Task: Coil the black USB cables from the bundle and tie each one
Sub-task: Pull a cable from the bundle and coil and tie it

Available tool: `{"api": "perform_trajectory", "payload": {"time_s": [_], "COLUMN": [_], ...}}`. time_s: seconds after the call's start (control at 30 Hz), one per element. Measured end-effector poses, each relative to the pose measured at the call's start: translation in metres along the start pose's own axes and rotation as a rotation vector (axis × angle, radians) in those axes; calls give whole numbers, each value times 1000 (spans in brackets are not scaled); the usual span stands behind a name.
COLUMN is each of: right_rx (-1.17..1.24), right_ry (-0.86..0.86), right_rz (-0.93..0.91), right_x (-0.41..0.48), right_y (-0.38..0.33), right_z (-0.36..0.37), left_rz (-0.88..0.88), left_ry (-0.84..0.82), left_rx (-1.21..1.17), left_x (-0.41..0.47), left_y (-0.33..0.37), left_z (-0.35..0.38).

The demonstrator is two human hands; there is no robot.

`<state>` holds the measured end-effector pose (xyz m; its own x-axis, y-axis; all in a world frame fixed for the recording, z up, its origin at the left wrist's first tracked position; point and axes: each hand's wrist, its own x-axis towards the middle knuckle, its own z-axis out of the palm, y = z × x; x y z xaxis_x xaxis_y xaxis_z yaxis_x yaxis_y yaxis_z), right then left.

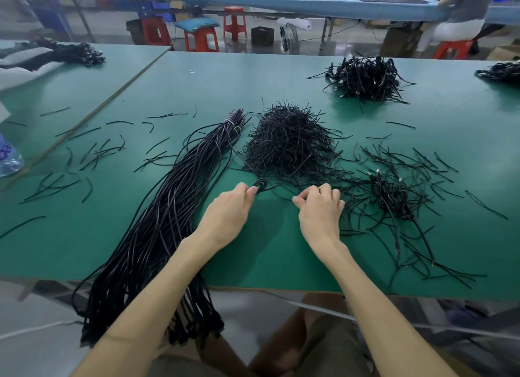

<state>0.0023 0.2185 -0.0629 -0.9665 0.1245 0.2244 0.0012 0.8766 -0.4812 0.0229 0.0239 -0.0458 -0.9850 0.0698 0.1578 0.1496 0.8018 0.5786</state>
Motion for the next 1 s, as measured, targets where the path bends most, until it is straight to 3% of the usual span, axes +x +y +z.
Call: {"api": "perform_trajectory", "payload": {"time_s": [0.1,0.23,0.4,0.53,0.7,1.0], "right_rx": [-6,305,560,548,421,583], "right_ry": [28,101,253,325,269,25], "right_rz": [-40,65,111,-28,-274,-318], "right_x": [-1,1,-3,-11,-22,-32], "right_y": [0,1,-2,-5,-21,-29], "right_z": [2,-4,-15,-20,-12,3], "left_rz": [-53,-147,-134,-136,-123,-50], "left_ry": [-20,70,70,17,-25,-60], "left_rx": [-185,-392,-325,-415,-542,-591], "left_x": [5,10,4,7,5,0], "left_y": [10,9,10,7,8,9], "left_z": [14,22,25,18,11,10]}}
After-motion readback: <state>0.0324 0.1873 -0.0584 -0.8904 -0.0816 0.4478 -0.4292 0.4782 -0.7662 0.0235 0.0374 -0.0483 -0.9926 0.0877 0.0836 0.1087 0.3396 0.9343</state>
